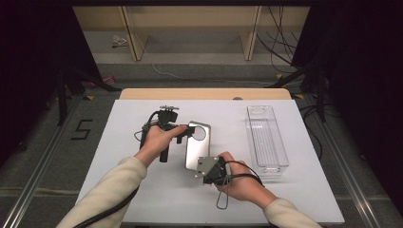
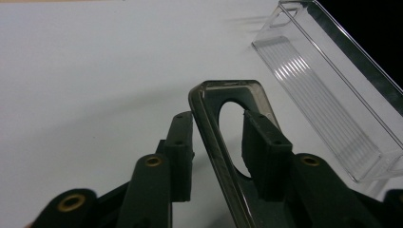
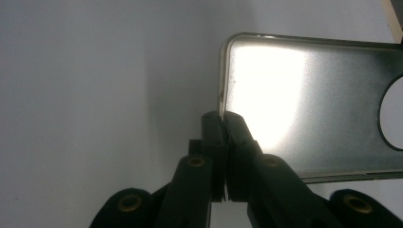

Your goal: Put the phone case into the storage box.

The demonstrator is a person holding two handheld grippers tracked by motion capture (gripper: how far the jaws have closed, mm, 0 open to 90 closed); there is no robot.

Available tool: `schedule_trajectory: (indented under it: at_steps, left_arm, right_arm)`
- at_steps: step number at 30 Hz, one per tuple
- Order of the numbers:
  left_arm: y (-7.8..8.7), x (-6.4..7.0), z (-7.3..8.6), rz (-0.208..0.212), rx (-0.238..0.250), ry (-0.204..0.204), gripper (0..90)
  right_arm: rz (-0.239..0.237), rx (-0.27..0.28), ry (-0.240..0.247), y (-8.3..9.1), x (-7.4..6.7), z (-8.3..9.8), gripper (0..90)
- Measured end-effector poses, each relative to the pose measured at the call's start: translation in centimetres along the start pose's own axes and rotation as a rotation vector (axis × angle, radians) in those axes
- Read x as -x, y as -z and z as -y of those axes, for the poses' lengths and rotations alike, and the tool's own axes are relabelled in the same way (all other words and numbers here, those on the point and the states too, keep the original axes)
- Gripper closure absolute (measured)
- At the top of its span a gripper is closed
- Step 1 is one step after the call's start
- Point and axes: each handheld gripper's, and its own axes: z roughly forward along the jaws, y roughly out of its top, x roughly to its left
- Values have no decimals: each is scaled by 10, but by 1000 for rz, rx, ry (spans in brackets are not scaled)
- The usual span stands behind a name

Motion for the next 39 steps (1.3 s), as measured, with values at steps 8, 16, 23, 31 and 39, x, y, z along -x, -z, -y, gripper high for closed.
schedule_trajectory:
  at_steps: [8, 16, 23, 31, 39]
  left_arm:
    - [5, 3, -1, 52, 52, 40, 762]
    - [10, 15, -2, 94, 96, 33, 812]
    - [17, 20, -1, 117, 146, 6, 825]
    - [24, 14, 6, 117, 203, -44, 825]
    - [34, 5, 17, 121, 254, -80, 824]
  right_arm:
    - [2, -9, 13, -2, -1, 1, 890]
    - [13, -31, 9, -6, 1, 5, 889]
    - [23, -39, 6, -9, 3, 8, 875]
    - [101, 28, -72, -7, 10, 11, 611]
    - [162, 119, -167, -2, 17, 12, 373]
